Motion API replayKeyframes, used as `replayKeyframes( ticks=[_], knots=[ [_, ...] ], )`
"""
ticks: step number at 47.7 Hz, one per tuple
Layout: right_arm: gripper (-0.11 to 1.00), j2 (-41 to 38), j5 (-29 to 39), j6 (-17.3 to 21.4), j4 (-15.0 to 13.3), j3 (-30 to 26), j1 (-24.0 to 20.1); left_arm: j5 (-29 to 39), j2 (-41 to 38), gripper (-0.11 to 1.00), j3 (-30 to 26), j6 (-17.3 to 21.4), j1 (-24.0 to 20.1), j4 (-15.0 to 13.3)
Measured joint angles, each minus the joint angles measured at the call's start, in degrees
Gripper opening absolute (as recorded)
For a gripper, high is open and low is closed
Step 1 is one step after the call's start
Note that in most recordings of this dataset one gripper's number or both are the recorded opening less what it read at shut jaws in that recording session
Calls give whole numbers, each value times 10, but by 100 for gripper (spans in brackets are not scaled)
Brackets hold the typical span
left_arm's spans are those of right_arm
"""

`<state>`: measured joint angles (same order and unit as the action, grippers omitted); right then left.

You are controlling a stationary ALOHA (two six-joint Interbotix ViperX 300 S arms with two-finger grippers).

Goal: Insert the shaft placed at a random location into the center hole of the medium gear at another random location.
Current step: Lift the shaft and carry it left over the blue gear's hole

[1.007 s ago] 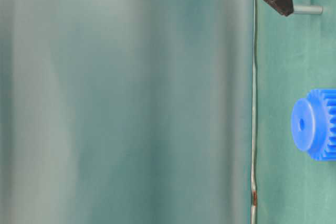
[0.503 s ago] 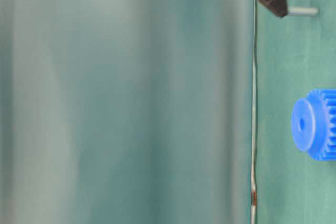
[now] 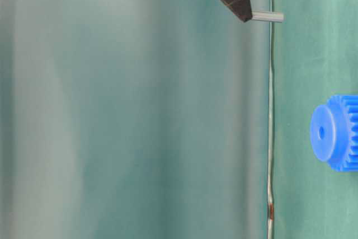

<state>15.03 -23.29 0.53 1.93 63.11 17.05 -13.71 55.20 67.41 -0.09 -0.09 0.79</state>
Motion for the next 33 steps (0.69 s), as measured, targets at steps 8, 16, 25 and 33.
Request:
replayKeyframes(
  ticks=[8, 16, 25, 33],
  knots=[
    [13, 0, 2, 0, -1, -2, 0, 2, 0, 2, 0, 0, 0, 1],
    [14, -7, 3, -1, 0, -10, -2, 2, 0, 2, 0, 1, 0, 0],
    [14, -37, 3, -1, 0, -39, -25, 2, -1, 2, 0, 0, 0, 1],
    [14, -77, 3, -1, 0, -82, -47, 1, -1, 2, 0, 0, 0, 1]
  ],
)
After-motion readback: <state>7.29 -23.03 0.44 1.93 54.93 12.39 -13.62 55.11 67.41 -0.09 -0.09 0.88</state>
